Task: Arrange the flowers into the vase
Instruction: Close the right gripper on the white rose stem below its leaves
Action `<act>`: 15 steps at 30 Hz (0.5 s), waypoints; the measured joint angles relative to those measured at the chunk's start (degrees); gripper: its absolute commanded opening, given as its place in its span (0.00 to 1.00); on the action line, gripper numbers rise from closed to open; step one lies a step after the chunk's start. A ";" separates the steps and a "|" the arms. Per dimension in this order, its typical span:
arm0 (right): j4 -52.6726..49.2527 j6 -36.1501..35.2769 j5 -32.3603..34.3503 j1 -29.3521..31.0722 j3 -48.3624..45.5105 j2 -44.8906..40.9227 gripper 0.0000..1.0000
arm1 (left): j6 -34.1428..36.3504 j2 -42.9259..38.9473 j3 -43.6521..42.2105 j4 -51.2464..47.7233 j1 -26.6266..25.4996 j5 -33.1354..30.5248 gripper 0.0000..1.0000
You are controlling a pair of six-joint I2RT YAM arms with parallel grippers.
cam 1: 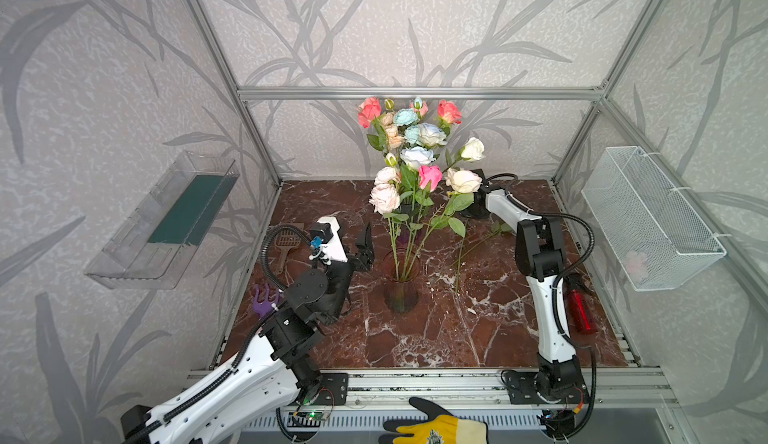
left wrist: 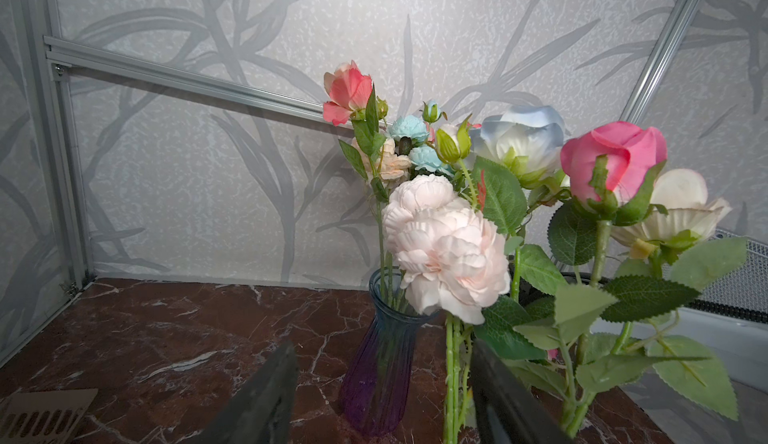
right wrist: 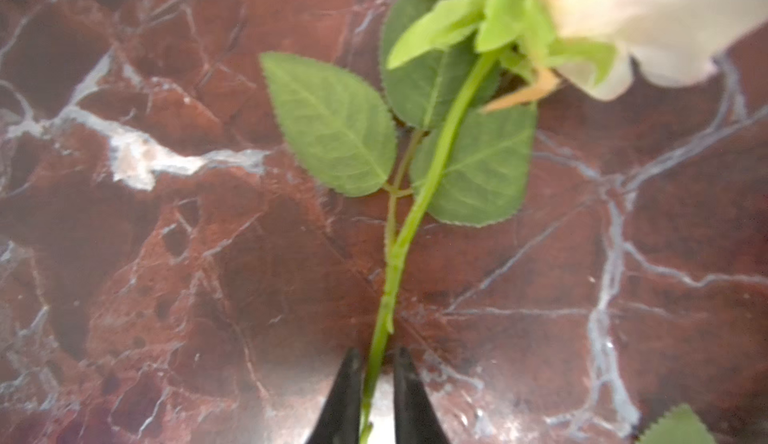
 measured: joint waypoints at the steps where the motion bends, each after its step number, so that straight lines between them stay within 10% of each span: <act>1: -0.09 0.52 -0.50 -0.28 0.00 0.00 0.02 | 0.00 0.00 0.02 -0.04 0.00 0.02 0.67; 15: 11.34 3.10 -5.18 -1.60 -21.68 -16.92 0.00 | 0.63 -0.52 0.09 -0.09 0.00 2.19 0.67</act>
